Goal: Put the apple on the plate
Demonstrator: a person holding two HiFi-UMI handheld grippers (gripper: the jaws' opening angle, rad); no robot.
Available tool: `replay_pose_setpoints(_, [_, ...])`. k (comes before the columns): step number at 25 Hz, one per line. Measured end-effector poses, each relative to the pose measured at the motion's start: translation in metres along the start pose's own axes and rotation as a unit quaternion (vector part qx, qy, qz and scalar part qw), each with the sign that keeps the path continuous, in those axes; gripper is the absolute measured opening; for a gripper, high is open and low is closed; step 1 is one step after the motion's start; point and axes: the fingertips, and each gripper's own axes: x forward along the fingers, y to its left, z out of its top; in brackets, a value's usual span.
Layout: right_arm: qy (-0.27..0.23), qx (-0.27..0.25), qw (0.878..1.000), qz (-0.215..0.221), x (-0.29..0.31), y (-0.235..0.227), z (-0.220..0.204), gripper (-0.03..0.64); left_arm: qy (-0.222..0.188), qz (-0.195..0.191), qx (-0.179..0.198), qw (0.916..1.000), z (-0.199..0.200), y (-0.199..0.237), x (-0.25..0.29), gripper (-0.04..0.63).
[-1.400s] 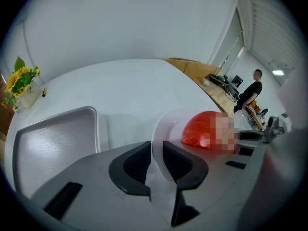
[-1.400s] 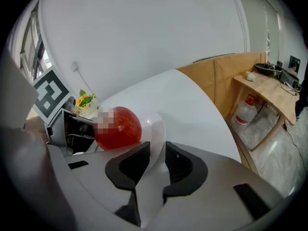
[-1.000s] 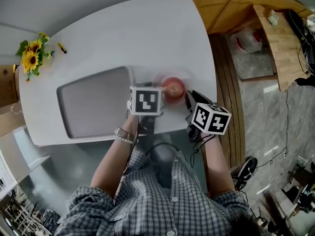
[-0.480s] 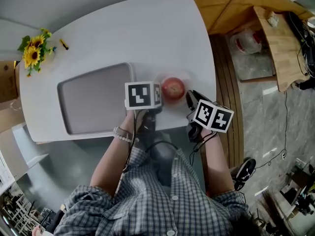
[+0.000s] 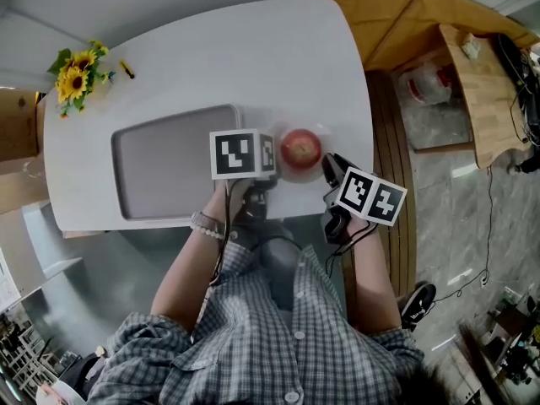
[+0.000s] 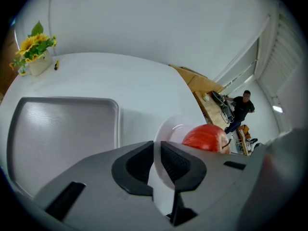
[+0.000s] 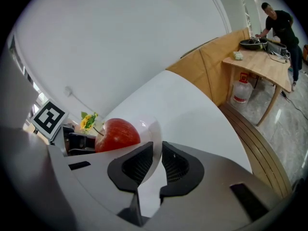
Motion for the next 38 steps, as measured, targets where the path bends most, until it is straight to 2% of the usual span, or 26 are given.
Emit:
replay_pose_setpoints(4, [0.001, 0.007, 1.0, 0.021, -0.004, 0.023, 0.0, 0.066, -0.015, 0.002, -0.015, 0.9998, 0.005, 0.011, -0.023, 0.051])
replay_pose_setpoints(11, [0.014, -0.034, 0.998, 0.043, 0.0, 0.075, -0.013, 0.066, -0.046, 0.001, -0.048, 0.9978, 0.008, 0.05, -0.064, 0.048])
replay_pose_setpoints(19, [0.034, -0.072, 0.995, 0.061, 0.016, 0.128, -0.032, 0.066, -0.061, 0.008, -0.085, 0.9945, -0.001, 0.104, -0.091, 0.048])
replay_pose_setpoints(31, [0.084, -0.119, 0.986, 0.076, 0.059, 0.21, -0.081, 0.067, -0.071, 0.03, -0.135, 0.9879, -0.019, 0.203, -0.125, 0.048])
replay_pose_setpoints(38, [0.112, -0.136, 0.982, 0.067, 0.084, 0.239, -0.109, 0.067, -0.06, 0.036, -0.148, 0.9866, -0.035, 0.25, -0.13, 0.048])
